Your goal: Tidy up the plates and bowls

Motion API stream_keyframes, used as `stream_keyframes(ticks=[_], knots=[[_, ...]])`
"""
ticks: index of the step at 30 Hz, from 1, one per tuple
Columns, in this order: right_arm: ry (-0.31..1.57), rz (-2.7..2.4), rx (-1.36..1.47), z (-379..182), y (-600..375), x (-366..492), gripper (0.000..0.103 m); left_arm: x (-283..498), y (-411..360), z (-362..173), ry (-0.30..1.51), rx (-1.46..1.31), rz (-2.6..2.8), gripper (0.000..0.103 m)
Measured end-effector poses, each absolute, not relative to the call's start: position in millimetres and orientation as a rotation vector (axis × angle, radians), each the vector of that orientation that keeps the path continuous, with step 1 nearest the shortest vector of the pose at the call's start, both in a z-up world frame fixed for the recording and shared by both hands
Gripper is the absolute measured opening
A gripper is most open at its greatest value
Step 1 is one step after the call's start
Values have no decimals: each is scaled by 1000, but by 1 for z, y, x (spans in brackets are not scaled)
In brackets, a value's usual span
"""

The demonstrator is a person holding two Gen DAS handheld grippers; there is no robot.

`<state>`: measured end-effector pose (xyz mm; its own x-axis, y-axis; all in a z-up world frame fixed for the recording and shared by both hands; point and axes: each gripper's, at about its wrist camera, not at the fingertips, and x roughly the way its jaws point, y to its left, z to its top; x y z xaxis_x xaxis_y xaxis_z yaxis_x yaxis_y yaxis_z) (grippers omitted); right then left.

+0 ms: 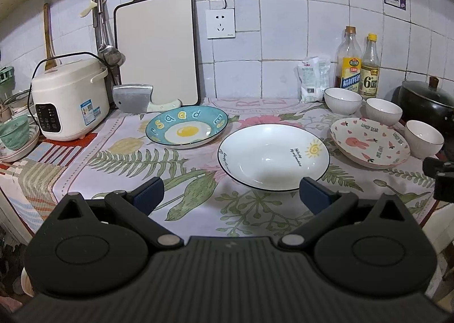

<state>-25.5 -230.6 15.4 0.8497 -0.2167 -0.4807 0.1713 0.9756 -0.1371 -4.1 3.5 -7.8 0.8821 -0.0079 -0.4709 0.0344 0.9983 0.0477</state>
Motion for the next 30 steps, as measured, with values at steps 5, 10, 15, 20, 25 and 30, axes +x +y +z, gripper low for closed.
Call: stream_keyframes(ticks=[5, 10, 15, 20, 25, 30], knots=[[512, -206, -92, 16, -230, -27, 103, -6, 6, -10, 484, 57, -28, 103], [513, -205, -91, 14, -230, -28, 103, -5, 7, -10, 478, 49, -17, 103], [514, -200, -89, 13, -230, -28, 103, -2, 10, -12, 486, 42, -13, 103], [510, -200, -86, 13, -230, -28, 103, -1, 11, -12, 490, 40, -8, 103], [504, -203, -86, 12, -229, -29, 103, -1, 12, -13, 490, 39, -12, 103], [502, -197, -88, 11, -228, -29, 103, -3, 10, -16, 491, 47, -17, 103]])
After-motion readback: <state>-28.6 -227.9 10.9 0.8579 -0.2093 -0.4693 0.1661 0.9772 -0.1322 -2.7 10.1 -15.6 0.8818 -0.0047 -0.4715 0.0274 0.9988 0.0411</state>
